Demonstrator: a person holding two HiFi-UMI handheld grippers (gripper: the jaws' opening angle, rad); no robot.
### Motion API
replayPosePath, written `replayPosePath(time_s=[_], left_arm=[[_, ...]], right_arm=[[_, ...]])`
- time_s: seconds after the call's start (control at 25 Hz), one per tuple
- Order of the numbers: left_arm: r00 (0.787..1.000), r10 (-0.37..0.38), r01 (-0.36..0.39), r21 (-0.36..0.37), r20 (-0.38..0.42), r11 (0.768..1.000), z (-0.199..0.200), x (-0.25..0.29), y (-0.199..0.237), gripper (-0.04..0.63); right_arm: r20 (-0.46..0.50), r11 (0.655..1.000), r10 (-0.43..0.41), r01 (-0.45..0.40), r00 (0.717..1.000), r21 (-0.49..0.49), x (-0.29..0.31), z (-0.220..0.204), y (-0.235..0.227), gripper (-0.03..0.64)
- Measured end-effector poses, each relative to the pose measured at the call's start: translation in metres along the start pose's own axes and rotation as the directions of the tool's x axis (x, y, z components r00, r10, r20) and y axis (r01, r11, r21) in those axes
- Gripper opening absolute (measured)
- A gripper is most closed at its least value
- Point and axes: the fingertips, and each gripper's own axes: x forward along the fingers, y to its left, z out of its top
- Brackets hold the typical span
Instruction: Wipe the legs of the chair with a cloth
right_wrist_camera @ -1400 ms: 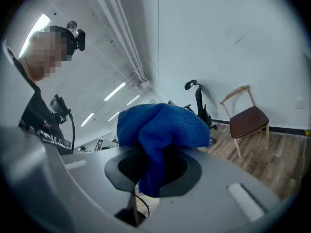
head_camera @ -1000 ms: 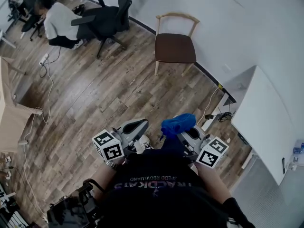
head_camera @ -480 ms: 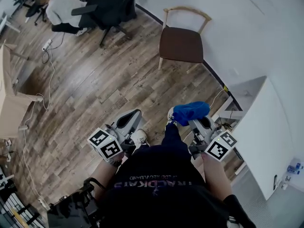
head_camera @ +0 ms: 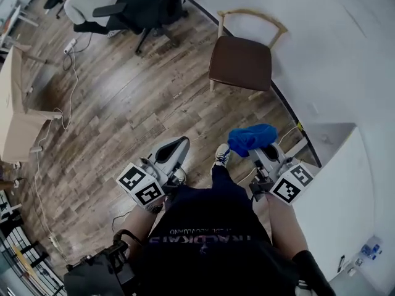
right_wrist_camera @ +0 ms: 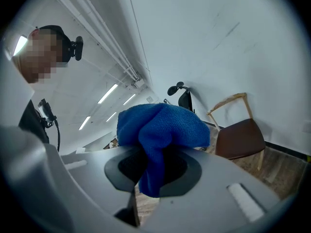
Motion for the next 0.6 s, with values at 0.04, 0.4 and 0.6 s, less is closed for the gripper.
replayPosePath(time_s=[0.04,0.4,0.6], left_arm=[[1.0,0.008,-0.008,0.022,0.003,1.0,0.001,0.009,-0.002,0.0],[0.998,0.056,-0.053,0.17,-0.017,0.984,-0.004,0.054,-0.001,0.0],[0.998,0.036,-0.025,0.224,-0.045,0.974,-0.006,0.06,0.008,0.0]], right_arm=[[-0.01,1.0,0.006,-0.006,1.0,0.001,0.0,0.004,-0.009,0.064],[-0.049,1.0,0.03,-0.031,0.998,-0.005,0.005,0.027,-0.07,0.064],[-0.039,1.0,0.009,-0.009,0.999,-0.009,0.01,0.028,-0.08,0.064]])
